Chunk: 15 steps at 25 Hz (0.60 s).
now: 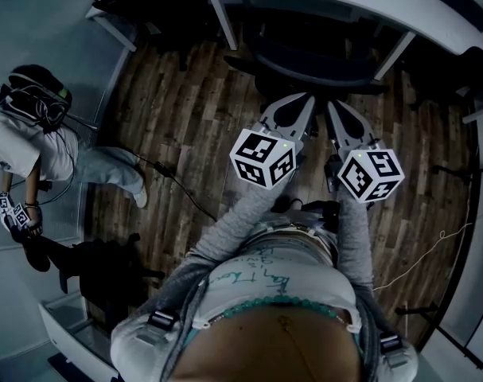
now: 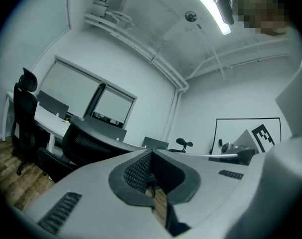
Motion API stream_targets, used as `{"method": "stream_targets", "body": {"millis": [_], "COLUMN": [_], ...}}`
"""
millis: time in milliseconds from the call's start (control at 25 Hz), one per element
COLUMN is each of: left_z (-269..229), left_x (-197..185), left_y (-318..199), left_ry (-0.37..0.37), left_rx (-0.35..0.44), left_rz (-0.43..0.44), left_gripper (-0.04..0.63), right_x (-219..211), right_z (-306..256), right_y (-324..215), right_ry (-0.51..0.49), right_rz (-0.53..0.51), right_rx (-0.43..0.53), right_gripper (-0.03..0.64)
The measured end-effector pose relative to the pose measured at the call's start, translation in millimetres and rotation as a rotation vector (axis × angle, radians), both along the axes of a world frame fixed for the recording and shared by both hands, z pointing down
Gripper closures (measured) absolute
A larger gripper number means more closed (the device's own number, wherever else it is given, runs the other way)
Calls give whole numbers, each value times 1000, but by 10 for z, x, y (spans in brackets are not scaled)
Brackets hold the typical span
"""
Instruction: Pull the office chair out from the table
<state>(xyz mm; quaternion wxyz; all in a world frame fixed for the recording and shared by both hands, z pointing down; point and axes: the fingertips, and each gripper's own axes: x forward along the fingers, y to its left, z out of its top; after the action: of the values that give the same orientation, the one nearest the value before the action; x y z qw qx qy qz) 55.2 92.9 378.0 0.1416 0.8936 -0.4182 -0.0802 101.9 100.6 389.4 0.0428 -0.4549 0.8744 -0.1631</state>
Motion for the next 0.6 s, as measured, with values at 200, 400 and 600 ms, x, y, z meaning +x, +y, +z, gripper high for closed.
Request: {"method": "stream_targets", "body": {"millis": [200, 400, 600], "left_z": [57, 103, 114], "left_x": [33, 40, 72], "left_y": [53, 65, 92], "left_ry": [5, 4, -1], "left_rx": [-18, -35, -33], "left_rz": [9, 6, 8], "left_gripper": [584, 584, 584], "right_x": [28, 17, 40], "right_z": [58, 53, 59], "right_y": [49, 72, 92], "right_ry": [24, -20, -17], "right_rz": [6, -12, -11], "right_rx": [-8, -18, -15], "right_gripper": [597, 597, 597]}}
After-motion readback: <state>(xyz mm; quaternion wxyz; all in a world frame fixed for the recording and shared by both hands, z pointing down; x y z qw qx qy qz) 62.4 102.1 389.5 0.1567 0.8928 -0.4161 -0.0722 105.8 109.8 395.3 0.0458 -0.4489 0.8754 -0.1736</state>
